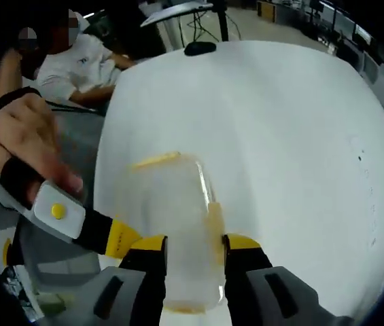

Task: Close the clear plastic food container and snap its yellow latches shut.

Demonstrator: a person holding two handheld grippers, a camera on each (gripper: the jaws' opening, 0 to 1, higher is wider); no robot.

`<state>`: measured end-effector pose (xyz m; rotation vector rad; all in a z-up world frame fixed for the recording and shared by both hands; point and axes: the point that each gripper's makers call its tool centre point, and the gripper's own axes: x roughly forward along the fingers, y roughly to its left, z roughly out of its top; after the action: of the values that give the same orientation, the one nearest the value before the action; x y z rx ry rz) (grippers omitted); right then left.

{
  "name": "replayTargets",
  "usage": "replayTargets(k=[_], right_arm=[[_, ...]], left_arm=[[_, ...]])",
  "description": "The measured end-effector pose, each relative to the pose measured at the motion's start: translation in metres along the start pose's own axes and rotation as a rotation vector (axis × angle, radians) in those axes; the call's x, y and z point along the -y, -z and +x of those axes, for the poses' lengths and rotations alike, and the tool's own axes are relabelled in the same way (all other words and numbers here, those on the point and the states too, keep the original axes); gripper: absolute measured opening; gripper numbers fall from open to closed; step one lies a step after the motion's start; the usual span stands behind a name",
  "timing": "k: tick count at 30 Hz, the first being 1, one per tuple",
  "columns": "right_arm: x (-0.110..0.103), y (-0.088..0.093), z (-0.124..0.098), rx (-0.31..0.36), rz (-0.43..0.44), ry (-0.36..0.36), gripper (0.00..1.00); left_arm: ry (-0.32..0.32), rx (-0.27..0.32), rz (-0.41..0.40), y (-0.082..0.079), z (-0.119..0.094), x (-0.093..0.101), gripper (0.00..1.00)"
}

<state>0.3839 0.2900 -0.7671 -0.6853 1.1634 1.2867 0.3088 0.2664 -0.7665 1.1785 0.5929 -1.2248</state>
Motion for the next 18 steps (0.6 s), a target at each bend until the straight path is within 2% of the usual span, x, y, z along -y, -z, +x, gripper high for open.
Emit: replayTargets(k=[5, 6, 10, 18], right_arm=[[-0.0018, -0.0006, 0.0024, -0.028, -0.01, -0.027, 0.32], [-0.0016, -0.0004, 0.0035, -0.038, -0.009, -0.034, 0.32], [-0.002, 0.0007, 0.0034, -0.053, -0.007, -0.05, 0.32], [-0.0027, 0.001, 0.0066, -0.095, -0.026, -0.078, 0.3]], left_arm=[[-0.004, -0.023, -0.03, 0.0013, 0.0029, -0.0038, 0.41], [-0.001, -0.026, -0.057, 0.0014, 0.0046, -0.004, 0.41], [-0.007, -0.03, -0.032, 0.0026, 0.0033, -0.0027, 0.4], [0.007, -0.019, -0.061, 0.0038, 0.0037, -0.0043, 0.39]])
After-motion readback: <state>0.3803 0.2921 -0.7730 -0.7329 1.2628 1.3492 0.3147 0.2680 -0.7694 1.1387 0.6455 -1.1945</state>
